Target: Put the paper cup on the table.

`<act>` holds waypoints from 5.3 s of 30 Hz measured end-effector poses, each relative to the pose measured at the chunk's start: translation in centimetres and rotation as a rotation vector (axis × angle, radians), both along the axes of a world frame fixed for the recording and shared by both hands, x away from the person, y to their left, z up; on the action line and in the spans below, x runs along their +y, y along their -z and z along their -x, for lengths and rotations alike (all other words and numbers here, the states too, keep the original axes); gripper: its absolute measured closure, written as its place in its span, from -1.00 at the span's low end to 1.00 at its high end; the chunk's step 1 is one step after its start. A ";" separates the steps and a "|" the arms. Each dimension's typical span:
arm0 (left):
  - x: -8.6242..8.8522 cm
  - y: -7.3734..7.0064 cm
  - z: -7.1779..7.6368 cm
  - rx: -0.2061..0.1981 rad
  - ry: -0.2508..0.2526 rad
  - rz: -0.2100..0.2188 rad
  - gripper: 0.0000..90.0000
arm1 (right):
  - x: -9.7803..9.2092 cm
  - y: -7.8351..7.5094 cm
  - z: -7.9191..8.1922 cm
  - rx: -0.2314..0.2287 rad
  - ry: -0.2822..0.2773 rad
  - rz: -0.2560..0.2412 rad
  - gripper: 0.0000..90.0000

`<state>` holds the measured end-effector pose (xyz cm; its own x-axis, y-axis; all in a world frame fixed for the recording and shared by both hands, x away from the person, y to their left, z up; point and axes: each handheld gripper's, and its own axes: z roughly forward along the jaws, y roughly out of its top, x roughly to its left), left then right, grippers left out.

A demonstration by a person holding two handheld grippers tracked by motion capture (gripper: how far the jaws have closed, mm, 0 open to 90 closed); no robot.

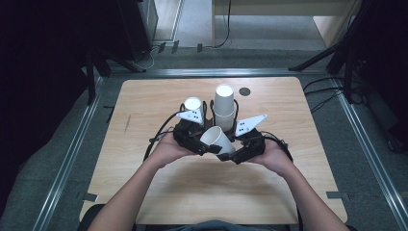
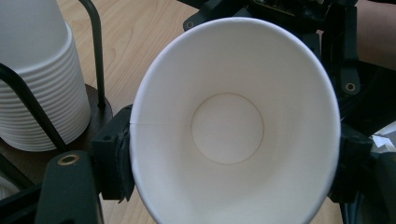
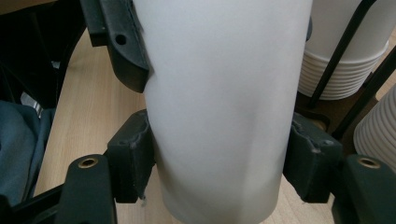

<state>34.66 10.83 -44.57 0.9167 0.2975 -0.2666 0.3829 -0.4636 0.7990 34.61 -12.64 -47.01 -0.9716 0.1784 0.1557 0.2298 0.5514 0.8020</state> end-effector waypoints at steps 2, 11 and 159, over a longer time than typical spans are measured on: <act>0.0 0.0 0.1 -0.004 0.002 -0.003 -0.47 | 0.0 0.0 0.0 0.001 -0.001 0.002 -0.27; 0.1 -0.2 0.1 -0.012 0.002 -0.036 -0.46 | 0.3 -0.1 0.2 0.016 0.029 0.034 -0.43; 18.2 3.0 -6.6 0.096 -0.600 -0.476 -0.59 | -6.1 0.0 -0.7 -0.050 0.269 0.124 -0.51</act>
<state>41.30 29.04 -47.53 0.5413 0.8390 -0.0561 0.7350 -0.4397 0.5162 35.33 -18.70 -46.97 -0.8928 0.4450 0.0696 0.3426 0.5705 0.7464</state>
